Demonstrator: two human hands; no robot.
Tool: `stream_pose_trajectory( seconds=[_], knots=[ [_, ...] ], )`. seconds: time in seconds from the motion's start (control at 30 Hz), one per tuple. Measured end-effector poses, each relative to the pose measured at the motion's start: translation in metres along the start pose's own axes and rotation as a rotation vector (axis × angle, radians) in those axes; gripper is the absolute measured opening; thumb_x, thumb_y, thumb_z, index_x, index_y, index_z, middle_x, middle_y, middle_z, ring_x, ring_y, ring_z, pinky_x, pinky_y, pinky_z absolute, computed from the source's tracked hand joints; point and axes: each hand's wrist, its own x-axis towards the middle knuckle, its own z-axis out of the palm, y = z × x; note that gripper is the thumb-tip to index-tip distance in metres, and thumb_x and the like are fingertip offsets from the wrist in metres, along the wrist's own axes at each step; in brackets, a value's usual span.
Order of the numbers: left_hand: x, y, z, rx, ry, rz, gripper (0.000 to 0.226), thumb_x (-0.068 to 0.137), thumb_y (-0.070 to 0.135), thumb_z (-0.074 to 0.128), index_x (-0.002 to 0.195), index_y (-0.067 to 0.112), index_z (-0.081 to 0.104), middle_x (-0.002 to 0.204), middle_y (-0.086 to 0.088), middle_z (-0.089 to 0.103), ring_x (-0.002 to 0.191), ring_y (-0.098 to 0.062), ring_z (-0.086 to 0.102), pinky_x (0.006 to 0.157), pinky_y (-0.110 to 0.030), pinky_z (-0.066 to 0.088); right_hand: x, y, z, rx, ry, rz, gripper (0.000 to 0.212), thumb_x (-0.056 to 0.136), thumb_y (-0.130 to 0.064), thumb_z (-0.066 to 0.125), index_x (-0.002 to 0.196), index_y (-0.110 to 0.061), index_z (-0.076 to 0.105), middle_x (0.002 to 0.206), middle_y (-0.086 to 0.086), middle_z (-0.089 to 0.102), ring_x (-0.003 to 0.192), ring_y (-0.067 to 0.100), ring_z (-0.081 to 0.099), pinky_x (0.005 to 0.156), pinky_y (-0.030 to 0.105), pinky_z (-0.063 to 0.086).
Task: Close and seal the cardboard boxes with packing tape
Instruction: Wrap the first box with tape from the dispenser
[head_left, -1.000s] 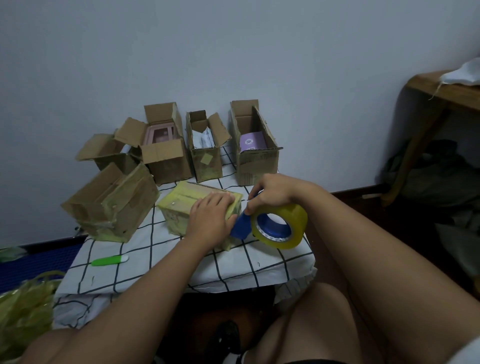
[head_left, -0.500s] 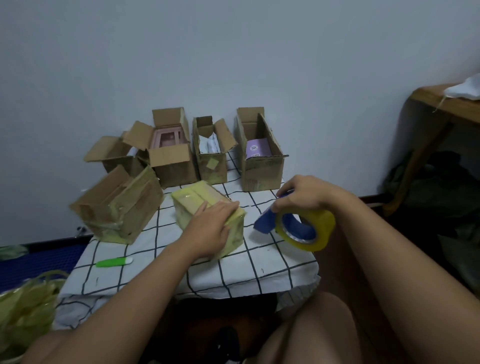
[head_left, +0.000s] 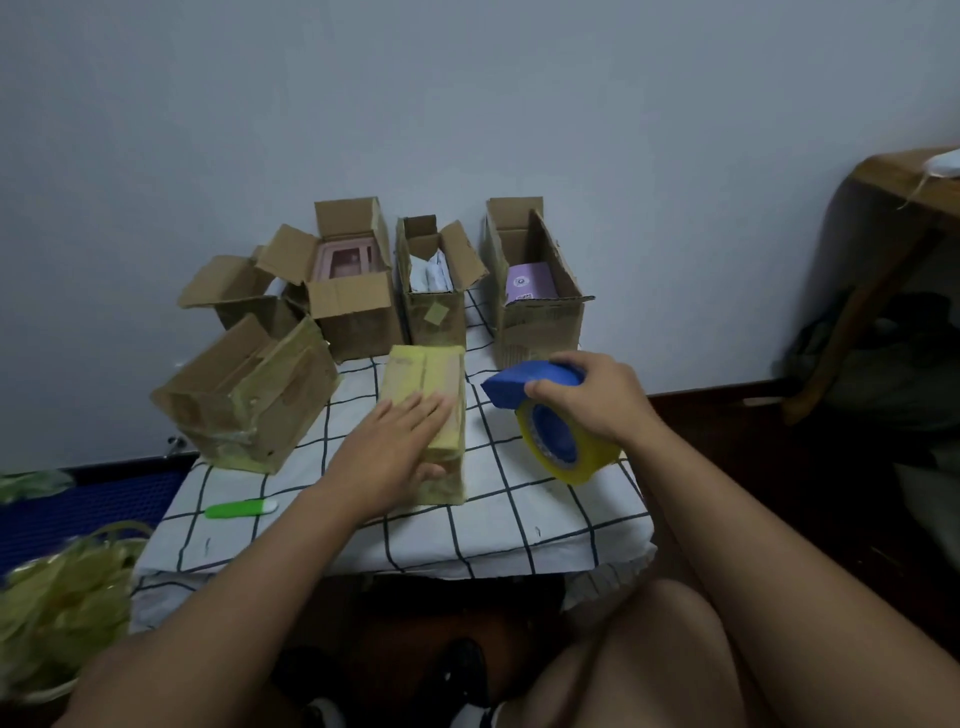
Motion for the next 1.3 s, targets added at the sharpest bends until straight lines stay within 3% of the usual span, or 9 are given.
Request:
stream_pose_trajectory(
  seconds=[0.07,0.17,0.43,0.57,0.73,1.0,1.3],
  knots=[
    [-0.006,-0.003,-0.003,-0.033,-0.009,-0.005,0.087,0.093,0.062,0.04,0.157,0.021,-0.001,0.165,0.0,-0.003,0.151,-0.019,-0.002,0.121,-0.035,0.002,0.005,0.005,0.016,0.044,0.049,0.017,0.061,0.081,-0.052,0.072,0.134,-0.025,0.059,0.126,-0.002,0.062,0.108,0.016,0.058,0.092,0.032,0.051],
    [-0.009,-0.005,-0.008,-0.167,-0.028,-0.07,0.085,0.097,0.052,0.046,0.157,0.016,-0.003,0.165,-0.005,0.001,0.151,-0.02,0.006,0.119,-0.033,0.012,0.011,0.008,0.036,0.092,0.096,0.027,0.065,0.08,-0.052,0.072,0.136,-0.024,0.057,0.13,0.0,0.061,0.112,0.017,0.057,0.092,0.03,0.048],
    [-0.007,-0.012,-0.008,-0.101,-0.043,0.031,0.071,0.102,0.049,0.032,0.157,0.014,0.003,0.164,-0.003,-0.003,0.151,-0.014,-0.001,0.119,-0.027,0.002,0.012,0.018,0.064,0.08,0.193,0.041,0.06,0.084,-0.052,0.069,0.136,-0.026,0.056,0.127,0.0,0.062,0.11,0.018,0.057,0.09,0.036,0.051],
    [-0.004,-0.014,-0.006,-0.09,-0.002,0.059,0.065,0.103,0.044,0.036,0.157,0.018,0.01,0.165,0.0,0.004,0.151,-0.013,0.003,0.119,-0.027,0.008,0.011,0.019,0.068,0.045,0.221,0.045,0.061,0.085,-0.053,0.066,0.138,-0.027,0.054,0.128,0.0,0.061,0.112,0.02,0.056,0.09,0.039,0.052],
    [-0.007,-0.017,0.004,-0.044,0.014,0.106,0.074,0.1,0.042,0.046,0.157,0.023,0.002,0.164,0.002,-0.001,0.151,-0.014,-0.002,0.12,-0.032,-0.001,0.009,0.021,0.071,0.036,0.252,0.05,0.061,0.086,-0.054,0.065,0.139,-0.026,0.053,0.13,0.002,0.061,0.115,0.022,0.056,0.089,0.037,0.05],
    [-0.009,-0.02,0.009,-0.012,0.079,0.057,0.09,0.091,0.045,0.062,0.157,0.026,0.005,0.165,0.004,0.005,0.151,-0.016,0.007,0.12,-0.032,0.007,0.007,0.02,0.073,0.024,0.269,0.056,0.061,0.087,-0.053,0.065,0.139,-0.025,0.053,0.13,0.004,0.06,0.116,0.023,0.055,0.091,0.038,0.049],
    [-0.006,-0.01,0.017,0.019,0.136,-0.024,0.087,0.09,0.058,0.056,0.156,0.028,0.009,0.164,0.005,0.009,0.15,-0.014,0.01,0.12,-0.034,0.01,0.009,0.021,0.075,-0.006,0.263,0.071,0.063,0.087,-0.057,0.062,0.14,-0.026,0.051,0.13,0.004,0.06,0.116,0.023,0.055,0.091,0.043,0.053]
  ],
)
